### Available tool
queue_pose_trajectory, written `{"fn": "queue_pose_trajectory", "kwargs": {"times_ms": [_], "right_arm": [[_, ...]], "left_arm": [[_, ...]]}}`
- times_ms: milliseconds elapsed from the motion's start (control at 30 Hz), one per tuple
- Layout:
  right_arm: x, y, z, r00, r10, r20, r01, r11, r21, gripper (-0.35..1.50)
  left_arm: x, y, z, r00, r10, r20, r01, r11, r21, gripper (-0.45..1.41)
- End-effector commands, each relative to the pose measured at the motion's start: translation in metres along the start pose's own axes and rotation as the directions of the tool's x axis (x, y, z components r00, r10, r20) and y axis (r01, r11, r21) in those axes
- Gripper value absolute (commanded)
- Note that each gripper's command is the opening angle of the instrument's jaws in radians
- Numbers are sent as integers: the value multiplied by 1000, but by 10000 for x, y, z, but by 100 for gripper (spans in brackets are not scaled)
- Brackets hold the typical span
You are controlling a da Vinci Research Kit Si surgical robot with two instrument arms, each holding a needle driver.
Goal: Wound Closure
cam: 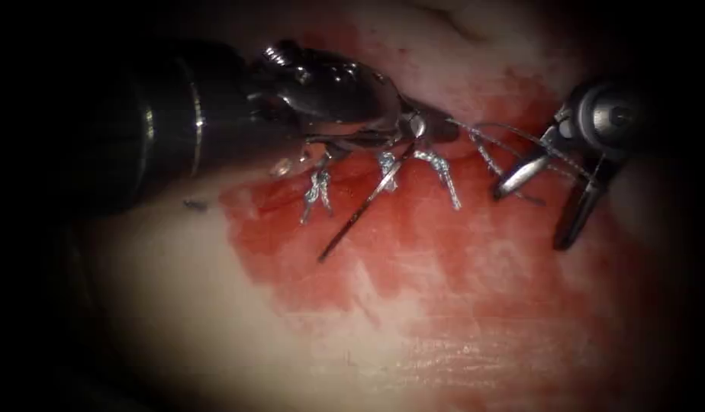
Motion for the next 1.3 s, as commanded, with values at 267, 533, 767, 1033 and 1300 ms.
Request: {"fn": "queue_pose_trajectory", "kwargs": {"times_ms": [267,533,767,1033,1300], "right_arm": [[-10,17,-2,997,-54,49,51,997,66,-35],[4,16,4,998,-55,41,53,997,49,-35],[13,35,-14,999,-34,16,33,999,25,-35],[20,50,-21,1000,10,-16,-10,1000,-21,-35],[16,65,-19,1000,18,-14,-18,999,-41,-35]], "left_arm": [[3,0,3,1000,5,-2,-5,1000,-4,-35],[1,0,0,1000,7,-1,-7,1000,-2,-35],[-14,32,-16,1000,17,5,-17,1000,-19,-35],[-39,107,-30,999,31,39,-30,999,-39,-35],[-66,143,-15,997,50,58,-46,997,-58,-35]]}}
